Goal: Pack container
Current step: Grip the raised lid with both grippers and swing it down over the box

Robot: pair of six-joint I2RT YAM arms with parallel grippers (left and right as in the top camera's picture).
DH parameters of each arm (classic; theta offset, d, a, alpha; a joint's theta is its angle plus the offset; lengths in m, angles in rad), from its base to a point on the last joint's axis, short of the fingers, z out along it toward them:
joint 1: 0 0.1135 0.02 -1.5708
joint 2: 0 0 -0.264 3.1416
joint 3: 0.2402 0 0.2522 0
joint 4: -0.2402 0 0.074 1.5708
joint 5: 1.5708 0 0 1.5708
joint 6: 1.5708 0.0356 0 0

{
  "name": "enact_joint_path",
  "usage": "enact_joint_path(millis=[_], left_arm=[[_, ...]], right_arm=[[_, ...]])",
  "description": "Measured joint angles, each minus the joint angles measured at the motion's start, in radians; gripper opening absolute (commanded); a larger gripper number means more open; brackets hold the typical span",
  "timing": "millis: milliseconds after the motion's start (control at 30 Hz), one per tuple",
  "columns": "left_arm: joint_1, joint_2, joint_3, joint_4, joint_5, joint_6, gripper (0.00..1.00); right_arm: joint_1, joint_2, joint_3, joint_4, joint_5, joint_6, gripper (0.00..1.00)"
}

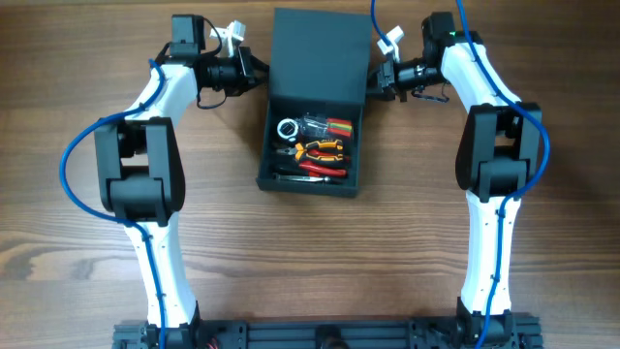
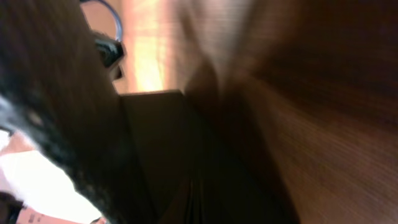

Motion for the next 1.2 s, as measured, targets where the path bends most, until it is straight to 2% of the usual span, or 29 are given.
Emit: enact_joint_path(millis=[133,333,633,933,1200], left_arm=[[0.000,-0.029,0.000,-0.026,-0.010,0.013,0.04],[0.000,-0.051,0.006,-0.047,-0.011,0.024,0.04],[-0.011,-0.051,0.008,-0.054,-0.017,0.049,0.04],[-0.019,-0.060,0.009,-0.070,-0.018,0.070,0.04],[-0.026,-0.150,0.009,-0.127,-0.031,0.113,0.04]], right_arm=[[0.000,0.000,0.043,-0.080,0.055,-0.029,0.04],[0.001,-0.001,0.101,-0.112,0.080,-0.054,0.04],[0.001,-0.026,0.104,-0.144,0.145,-0.058,0.04],[0.000,-0.122,0.104,-0.177,0.225,-0.066,0.04],[0.003,-0.170,0.104,-0.197,0.224,-0.069,0.04]])
